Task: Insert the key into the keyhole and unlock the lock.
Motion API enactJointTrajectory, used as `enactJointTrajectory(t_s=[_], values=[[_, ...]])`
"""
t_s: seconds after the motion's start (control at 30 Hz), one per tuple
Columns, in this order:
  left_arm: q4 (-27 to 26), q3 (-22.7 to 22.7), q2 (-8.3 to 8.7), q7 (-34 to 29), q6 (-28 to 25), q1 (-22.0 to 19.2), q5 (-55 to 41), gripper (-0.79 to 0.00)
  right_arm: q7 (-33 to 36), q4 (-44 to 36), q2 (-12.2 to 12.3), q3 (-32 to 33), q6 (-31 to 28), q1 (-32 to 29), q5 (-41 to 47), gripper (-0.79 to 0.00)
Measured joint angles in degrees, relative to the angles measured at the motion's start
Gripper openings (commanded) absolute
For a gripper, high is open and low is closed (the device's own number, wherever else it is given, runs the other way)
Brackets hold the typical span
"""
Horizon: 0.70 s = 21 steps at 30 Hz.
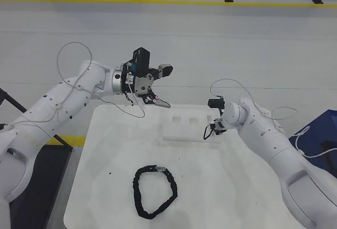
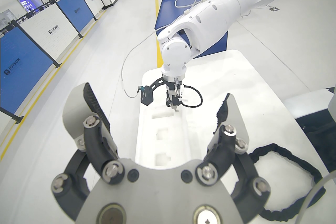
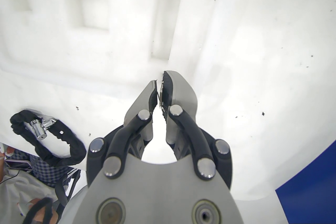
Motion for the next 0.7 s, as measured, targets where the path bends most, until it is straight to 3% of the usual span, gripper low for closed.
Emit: enactJointTrajectory(t_s=[0.23, 0.37, 0.5, 0.7], values=[[0.0, 0.0, 0.0, 0.0, 0.0, 0.0, 0.0, 0.0, 2.8, -10.8, 3.4, 4.3, 2.2, -2.9, -3.7, -0.785], [0.0, 0.0, 0.0, 0.0, 0.0, 0.0, 0.0, 0.0, 3.5, -20.2, 6.3, 9.9, 1.0, -7.0, -3.2, -0.785], [0.0, 0.0, 0.0, 0.0, 0.0, 0.0, 0.0, 0.0, 3.2, -31.7, 9.9, 18.8, -3.7, -14.5, -0.8, -0.785], [0.0, 0.0, 0.0, 0.0, 0.0, 0.0, 0.0, 0.0, 3.2, -46.0, 13.3, 30.7, -8.8, -25.8, 4.4, -0.785]])
